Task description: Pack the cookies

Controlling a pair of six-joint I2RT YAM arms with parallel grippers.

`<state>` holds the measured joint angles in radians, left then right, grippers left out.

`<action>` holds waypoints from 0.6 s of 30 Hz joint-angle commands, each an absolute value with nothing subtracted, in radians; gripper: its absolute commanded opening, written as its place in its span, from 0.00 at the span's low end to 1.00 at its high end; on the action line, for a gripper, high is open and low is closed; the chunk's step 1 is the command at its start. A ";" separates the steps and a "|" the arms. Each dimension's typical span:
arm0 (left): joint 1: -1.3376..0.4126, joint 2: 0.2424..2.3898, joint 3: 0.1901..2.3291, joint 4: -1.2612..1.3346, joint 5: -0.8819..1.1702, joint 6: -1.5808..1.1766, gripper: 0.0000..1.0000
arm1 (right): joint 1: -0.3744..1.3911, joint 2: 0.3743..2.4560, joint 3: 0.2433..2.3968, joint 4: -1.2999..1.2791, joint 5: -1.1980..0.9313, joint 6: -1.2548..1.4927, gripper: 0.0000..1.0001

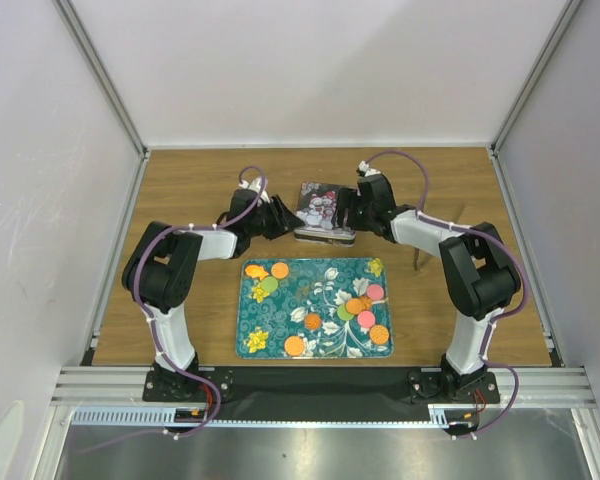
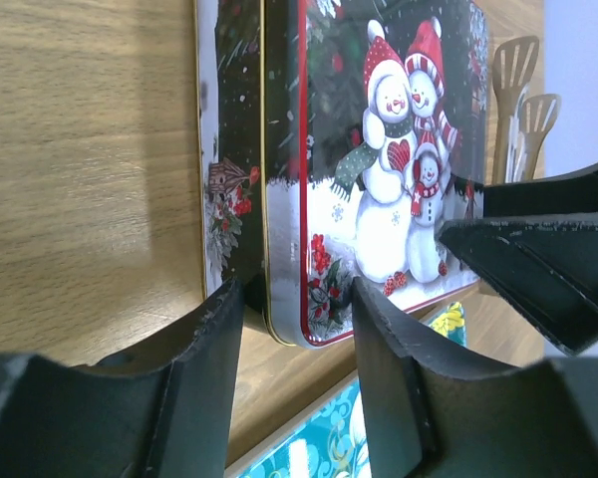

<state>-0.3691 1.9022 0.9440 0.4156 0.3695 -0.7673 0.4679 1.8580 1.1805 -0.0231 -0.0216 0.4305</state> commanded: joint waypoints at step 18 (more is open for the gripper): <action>-0.456 1.953 1.014 0.097 0.411 -0.683 0.20 | 0.378 1.766 1.201 -0.032 -0.368 0.479 0.80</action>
<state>-0.3870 1.8961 1.0069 0.3023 0.3691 -0.7258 0.3908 1.8393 1.1820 -0.0818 -0.1852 0.4328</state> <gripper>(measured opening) 0.467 0.804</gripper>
